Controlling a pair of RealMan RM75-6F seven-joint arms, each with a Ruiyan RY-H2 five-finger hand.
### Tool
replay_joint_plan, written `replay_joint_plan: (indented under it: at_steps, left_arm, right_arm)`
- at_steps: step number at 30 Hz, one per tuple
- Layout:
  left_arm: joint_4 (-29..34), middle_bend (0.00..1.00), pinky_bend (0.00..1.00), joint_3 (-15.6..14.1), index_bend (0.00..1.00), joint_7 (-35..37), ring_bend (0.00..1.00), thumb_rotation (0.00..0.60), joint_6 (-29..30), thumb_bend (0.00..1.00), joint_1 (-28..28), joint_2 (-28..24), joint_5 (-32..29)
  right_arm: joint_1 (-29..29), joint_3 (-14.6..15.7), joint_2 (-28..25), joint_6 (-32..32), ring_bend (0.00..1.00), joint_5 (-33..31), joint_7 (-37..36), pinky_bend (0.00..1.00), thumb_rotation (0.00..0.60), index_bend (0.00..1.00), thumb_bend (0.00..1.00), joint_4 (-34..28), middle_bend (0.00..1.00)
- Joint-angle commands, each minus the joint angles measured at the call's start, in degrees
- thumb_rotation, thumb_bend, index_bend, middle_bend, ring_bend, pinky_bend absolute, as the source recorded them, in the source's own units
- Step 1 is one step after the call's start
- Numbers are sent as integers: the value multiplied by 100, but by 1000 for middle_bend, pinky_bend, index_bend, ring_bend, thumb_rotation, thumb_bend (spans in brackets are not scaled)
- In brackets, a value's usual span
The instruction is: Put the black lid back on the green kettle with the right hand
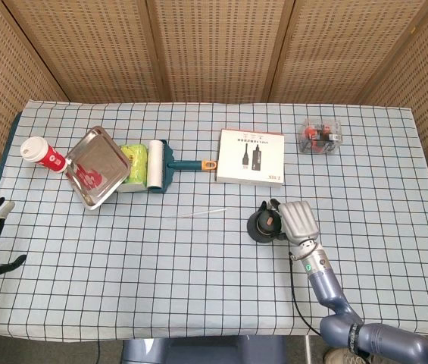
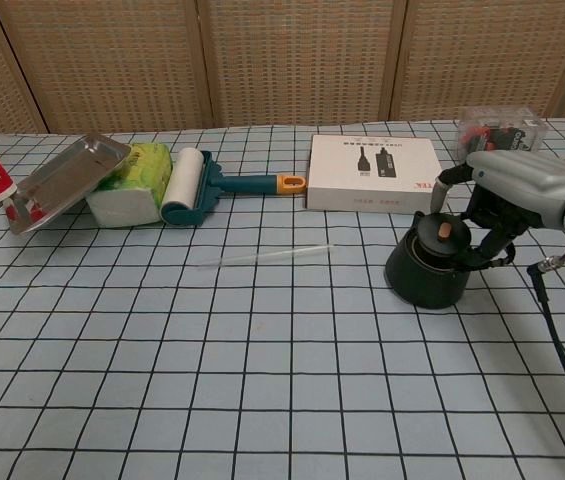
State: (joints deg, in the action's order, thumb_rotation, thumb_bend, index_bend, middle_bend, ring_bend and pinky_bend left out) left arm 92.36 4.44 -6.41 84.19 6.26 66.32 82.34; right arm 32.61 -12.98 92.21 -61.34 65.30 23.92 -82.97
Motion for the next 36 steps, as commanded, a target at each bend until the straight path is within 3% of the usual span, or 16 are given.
replay_joint_plan:
  at_steps: [1,10,29,36]
  left_arm:
    - [4,0,0,-6,0,-11,0,600,-5,0,2,2,3]
    - [11,0,0,-12,0,-17,0,600,11,0,0,2,10]
    - [57,0,0,-19,0,57,0,600,46,0,-18,-55,20]
    - [70,0,0,-43,0,62,0,600,75,0,-28,-62,74]
  right_arm:
    - [2,24,19,-23,986,30,-29,710,600,564,420,5,992]
    - [48,66,31,-55,986,15,41,710,600,541,420,-58,992]
    - [125,111,-158,-271,983,-183,652,710,600,282,421,-618,982]
    - [122,136,-259,-386,975,-307,908,709,600,250,409,-848,977]
